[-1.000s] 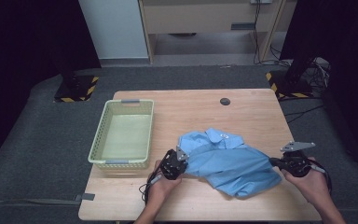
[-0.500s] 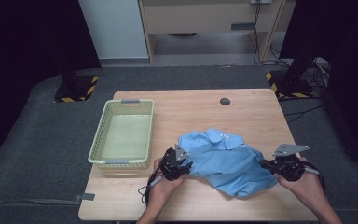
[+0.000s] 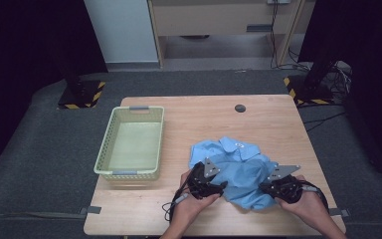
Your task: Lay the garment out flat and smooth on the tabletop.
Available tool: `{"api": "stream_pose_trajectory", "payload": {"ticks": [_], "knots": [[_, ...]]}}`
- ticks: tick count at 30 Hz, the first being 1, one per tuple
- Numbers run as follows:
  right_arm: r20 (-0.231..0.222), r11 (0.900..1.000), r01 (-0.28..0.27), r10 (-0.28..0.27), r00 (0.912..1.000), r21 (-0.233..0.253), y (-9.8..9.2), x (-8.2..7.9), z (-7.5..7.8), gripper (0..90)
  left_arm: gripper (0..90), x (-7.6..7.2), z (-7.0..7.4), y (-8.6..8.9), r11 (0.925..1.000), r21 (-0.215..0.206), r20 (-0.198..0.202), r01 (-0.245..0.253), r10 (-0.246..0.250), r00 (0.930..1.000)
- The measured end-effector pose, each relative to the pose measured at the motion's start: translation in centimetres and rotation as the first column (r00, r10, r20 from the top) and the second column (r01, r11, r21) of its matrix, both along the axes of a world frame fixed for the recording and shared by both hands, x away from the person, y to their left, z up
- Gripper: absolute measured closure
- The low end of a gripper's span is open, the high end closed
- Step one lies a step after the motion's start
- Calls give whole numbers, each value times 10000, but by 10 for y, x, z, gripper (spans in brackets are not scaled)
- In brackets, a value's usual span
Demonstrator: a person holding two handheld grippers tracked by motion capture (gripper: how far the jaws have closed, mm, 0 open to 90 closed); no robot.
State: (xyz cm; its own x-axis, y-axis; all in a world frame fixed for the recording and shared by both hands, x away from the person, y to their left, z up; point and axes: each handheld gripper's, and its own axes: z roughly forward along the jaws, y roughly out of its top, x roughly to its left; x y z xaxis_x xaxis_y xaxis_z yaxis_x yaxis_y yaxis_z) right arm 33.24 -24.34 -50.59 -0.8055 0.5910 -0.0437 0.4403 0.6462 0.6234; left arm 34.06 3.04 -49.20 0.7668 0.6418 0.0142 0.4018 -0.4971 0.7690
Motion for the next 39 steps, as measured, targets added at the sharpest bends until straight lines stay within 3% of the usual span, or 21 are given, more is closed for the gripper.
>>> {"api": "stream_pose_trajectory", "payload": {"ticks": [4,10,13,20,23,30,35,39], "knots": [[-140,9993,-200,196,9997,-309,7,-1,-8,868,264,-3,4,-10,9991,-384,-71,198,-201,9998],[-283,9977,-414,399,9988,-542,13,-2,-15,857,270,-5,-8,-30,9979,23,-192,643,-643,9977],[-296,9971,-427,409,9987,-627,14,-2,-17,833,357,0,-18,-35,9970,367,-295,678,-667,9973],[-303,9986,-188,173,9994,-486,8,-1,-13,681,700,5,-32,-36,9929,900,-544,779,-732,9958],[-274,9995,-19,11,9996,-325,0,-1,-6,599,787,5,-35,-35,9914,1010,-498,828,-781,9957],[-111,9957,648,-642,9979,656,-34,4,16,538,878,4,-36,-32,9882,1229,-362,912,-874,9955],[17,9859,1274,-1283,9917,1082,-56,8,25,530,882,3,-35,-28,9882,1332,-98,761,-755,9971],[20,9711,2040,-2058,9786,1243,-72,13,25,520,882,2,-32,-22,9889,1297,0,728,-734,9973]]}}
